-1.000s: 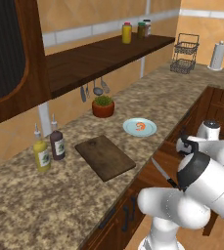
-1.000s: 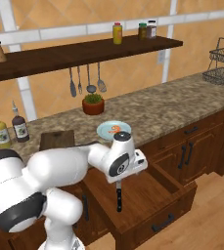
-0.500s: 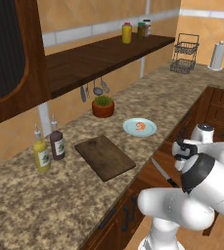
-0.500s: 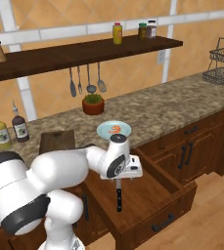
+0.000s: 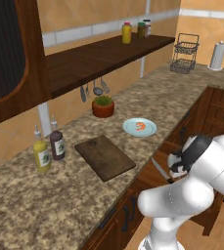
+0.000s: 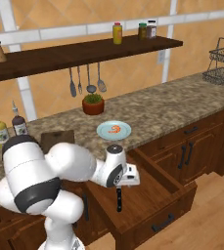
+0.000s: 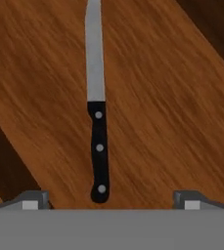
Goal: Pick up the knife from the drawer and place it on the cutting board. Then place the meat from the plate to the cutting board.
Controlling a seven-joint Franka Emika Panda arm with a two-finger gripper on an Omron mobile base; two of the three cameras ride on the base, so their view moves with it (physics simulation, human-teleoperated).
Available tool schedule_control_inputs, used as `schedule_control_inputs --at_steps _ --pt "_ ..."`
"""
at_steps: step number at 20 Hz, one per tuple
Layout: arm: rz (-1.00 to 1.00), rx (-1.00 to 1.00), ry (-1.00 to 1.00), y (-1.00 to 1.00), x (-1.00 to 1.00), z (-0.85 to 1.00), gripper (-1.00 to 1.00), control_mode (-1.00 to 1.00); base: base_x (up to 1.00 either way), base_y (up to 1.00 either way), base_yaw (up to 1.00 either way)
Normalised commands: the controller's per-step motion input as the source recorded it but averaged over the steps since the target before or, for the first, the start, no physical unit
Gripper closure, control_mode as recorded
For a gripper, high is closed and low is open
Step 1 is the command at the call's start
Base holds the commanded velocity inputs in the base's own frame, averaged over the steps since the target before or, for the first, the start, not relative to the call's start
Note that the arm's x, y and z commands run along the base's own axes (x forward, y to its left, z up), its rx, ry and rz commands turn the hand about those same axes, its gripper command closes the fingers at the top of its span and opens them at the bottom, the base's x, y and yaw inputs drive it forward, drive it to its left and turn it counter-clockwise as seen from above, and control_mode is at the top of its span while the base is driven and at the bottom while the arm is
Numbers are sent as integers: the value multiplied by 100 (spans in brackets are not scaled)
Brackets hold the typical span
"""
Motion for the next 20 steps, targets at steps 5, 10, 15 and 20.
schedule_control_inputs --at_steps 5,10,15,20 --pt "0 2 1 0 15 -37 -100 -100 0 0 0" --pt "0 4 0 0 19 -39 -100 -100 0 0 0" --pt "0 5 0 -10 27 -18 -100 -100 0 0 0" --pt "0 8 0 -47 37 -12 -100 -100 0 0 0"
